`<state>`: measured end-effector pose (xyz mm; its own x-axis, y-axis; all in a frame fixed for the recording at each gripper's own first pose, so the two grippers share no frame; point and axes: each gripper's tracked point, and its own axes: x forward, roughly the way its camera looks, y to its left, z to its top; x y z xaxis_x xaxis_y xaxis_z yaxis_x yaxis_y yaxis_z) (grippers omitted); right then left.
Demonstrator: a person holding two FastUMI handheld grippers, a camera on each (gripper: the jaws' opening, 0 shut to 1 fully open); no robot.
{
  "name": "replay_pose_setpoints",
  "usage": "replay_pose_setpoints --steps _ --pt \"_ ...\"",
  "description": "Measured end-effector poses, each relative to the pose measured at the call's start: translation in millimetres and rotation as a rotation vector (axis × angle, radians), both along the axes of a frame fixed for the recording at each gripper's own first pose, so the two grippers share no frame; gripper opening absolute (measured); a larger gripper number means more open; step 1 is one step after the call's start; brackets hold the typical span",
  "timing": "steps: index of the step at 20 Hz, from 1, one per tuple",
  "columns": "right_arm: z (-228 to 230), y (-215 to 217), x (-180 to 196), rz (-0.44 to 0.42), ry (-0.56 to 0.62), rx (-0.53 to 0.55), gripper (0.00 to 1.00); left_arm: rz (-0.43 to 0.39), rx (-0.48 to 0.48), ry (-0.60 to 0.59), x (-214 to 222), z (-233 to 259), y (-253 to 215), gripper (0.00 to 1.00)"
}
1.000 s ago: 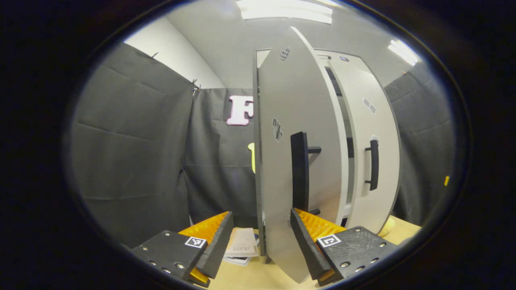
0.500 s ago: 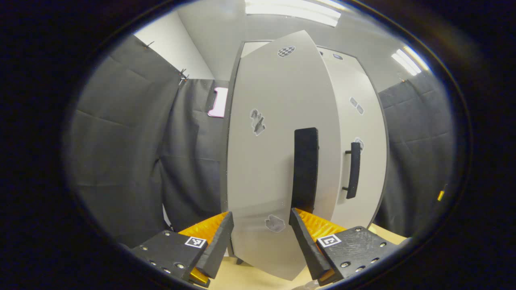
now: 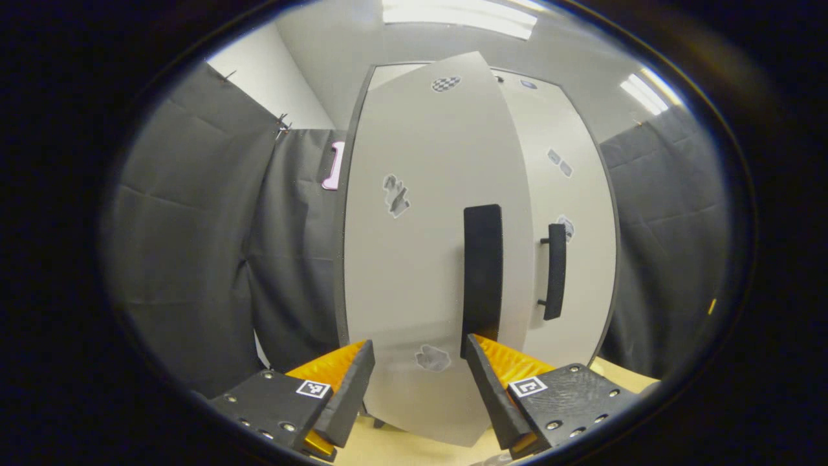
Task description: Grasp the bottle in the cabinet with the left hand and place it on the coaster, then close the right door with the right hand and the left door with the left hand.
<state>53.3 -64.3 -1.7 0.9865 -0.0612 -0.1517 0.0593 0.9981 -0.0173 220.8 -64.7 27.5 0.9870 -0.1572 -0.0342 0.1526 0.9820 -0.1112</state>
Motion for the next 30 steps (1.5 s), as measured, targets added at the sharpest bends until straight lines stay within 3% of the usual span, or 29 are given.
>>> replay_pose_setpoints --steps 2,3,4,7,8,9,10,12,22,23,25,26,29,30 --pt "4 -1 -1 0.023 -0.016 0.006 0.98 0.004 0.007 -0.025 -15 6 2 0.84" --pt "5 0 0 0.037 -0.025 0.013 0.98 0.013 0.016 -0.030 -25 8 5 0.91" --pt "7 2 0 0.055 -0.034 0.025 0.98 0.023 0.025 -0.035 -36 8 8 0.84" --pt "7 8 -3 0.110 -0.037 0.045 0.98 0.059 0.050 -0.044 -72 10 19 0.84" --pt "8 9 -2 0.119 -0.039 0.042 0.98 0.065 0.056 -0.042 -84 10 23 0.91" --pt "9 9 -3 0.123 -0.038 0.040 0.98 0.070 0.060 -0.042 -95 12 27 0.84" --pt "10 10 -4 0.128 -0.038 0.043 0.98 0.073 0.064 -0.040 -104 12 31 0.91" --pt "17 12 -8 0.141 -0.050 0.052 0.98 0.078 0.078 -0.043 -120 14 40 0.91" --pt "42 46 -52 0.143 -0.094 0.075 0.98 0.095 0.124 -0.046 -183 17 91 0.91" --pt "45 51 -55 0.149 -0.102 0.079 0.98 0.098 0.130 -0.046 -189 17 96 0.84" --pt "49 56 -60 0.152 -0.108 0.073 0.98 0.115 0.139 -0.045 -198 16 108 0.84" --pt "50 57 -63 0.151 -0.111 0.067 0.98 0.123 0.137 -0.045 -204 17 113 0.91" --pt "56 59 -72 0.151 -0.124 0.061 0.98 0.125 0.129 -0.051 -218 19 120 0.92" --pt "57 59 -73 0.149 -0.125 0.062 0.98 0.128 0.136 -0.050 -222 19 124 0.84"
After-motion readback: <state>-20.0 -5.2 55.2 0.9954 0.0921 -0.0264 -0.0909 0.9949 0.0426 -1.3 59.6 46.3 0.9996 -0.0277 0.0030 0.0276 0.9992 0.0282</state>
